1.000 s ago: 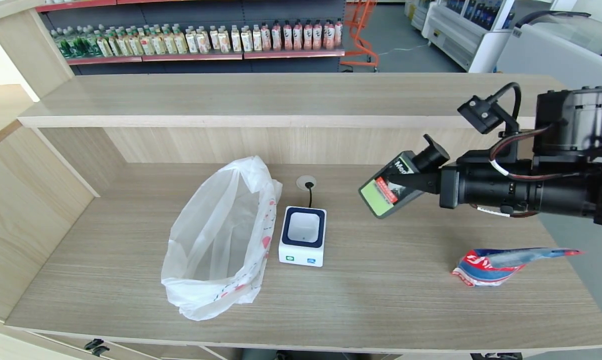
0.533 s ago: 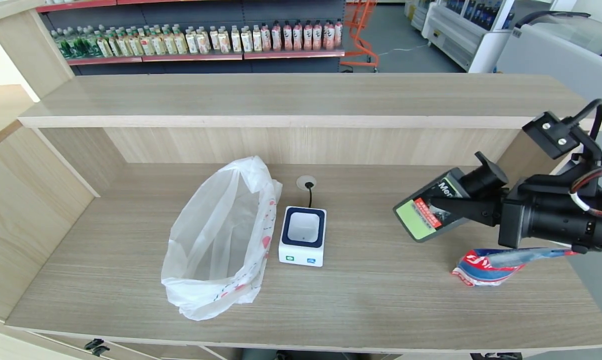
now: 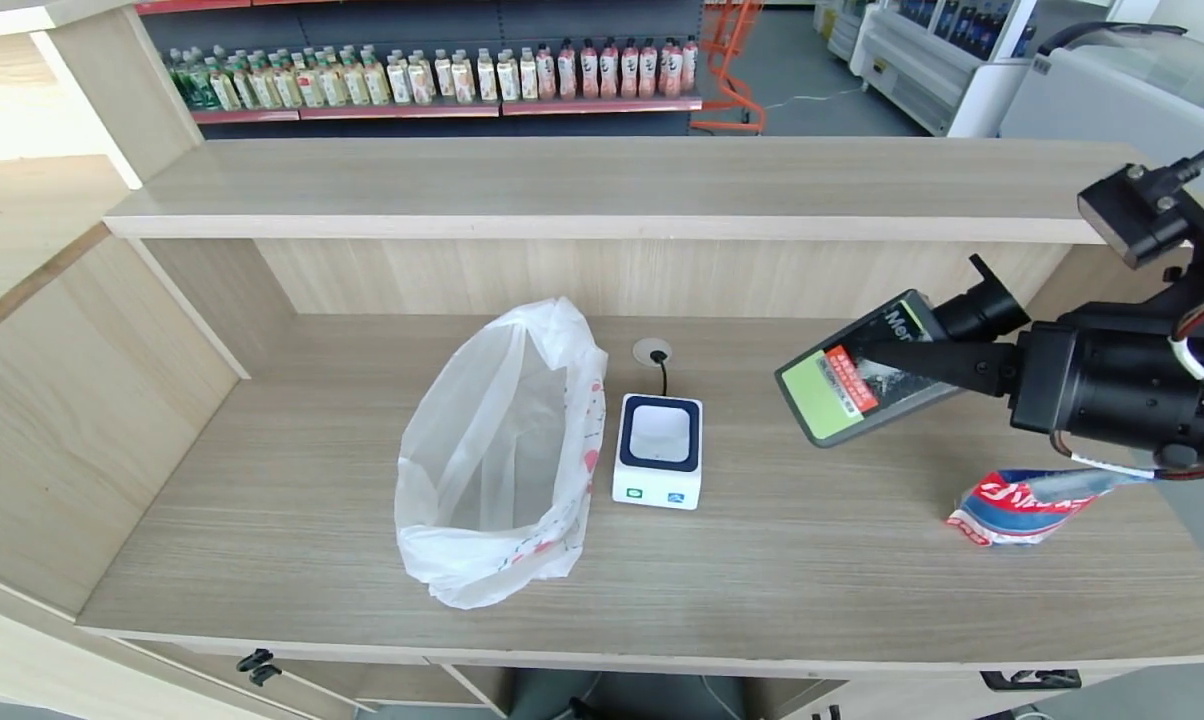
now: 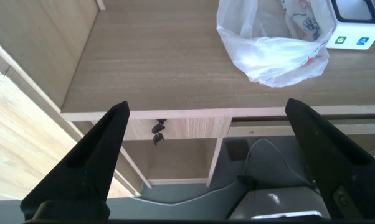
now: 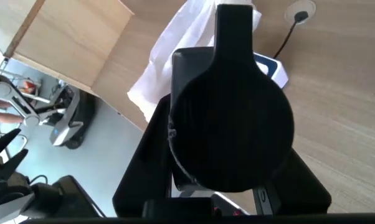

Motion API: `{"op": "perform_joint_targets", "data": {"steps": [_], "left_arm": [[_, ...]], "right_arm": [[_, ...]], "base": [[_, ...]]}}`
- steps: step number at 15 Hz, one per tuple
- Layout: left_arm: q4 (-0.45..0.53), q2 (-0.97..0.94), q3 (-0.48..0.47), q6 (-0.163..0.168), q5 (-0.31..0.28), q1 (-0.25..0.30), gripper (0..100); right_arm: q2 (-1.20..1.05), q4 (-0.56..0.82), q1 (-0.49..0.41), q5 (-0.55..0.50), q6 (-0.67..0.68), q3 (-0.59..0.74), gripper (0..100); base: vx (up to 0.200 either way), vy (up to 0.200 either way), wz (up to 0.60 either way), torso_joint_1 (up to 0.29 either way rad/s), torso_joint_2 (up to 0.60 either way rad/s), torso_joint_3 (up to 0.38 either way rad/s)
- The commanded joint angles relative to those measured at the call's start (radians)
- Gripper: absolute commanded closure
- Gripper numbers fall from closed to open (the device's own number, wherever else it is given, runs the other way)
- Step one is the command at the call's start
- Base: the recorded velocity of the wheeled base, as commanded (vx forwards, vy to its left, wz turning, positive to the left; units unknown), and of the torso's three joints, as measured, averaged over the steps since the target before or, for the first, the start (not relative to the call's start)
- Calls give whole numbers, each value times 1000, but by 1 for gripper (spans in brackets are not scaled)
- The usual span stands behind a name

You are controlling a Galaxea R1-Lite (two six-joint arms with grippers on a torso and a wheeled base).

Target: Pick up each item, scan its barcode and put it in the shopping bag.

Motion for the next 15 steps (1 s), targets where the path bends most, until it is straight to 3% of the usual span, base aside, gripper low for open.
{"op": "perform_joint_targets", "data": {"steps": [1,5,9,15], "left_arm": [[1,0,0,1,0,0,0],[1,0,0,3,0,0,0],[1,0,0,1,0,0,0],[1,0,0,1,0,0,0]], "right_arm": [[17,-2,2,1,0,-10,100],[45,-2,1,1,2,-9,100],[116,-3,5,2,29,-38,100],[289,-3,86,1,71,-154,100]], "base": [[0,0,0,0,0,0],[0,150,0,2,3,1],[0,0,0,0,0,0],[0,0,0,0,0,0]]}}
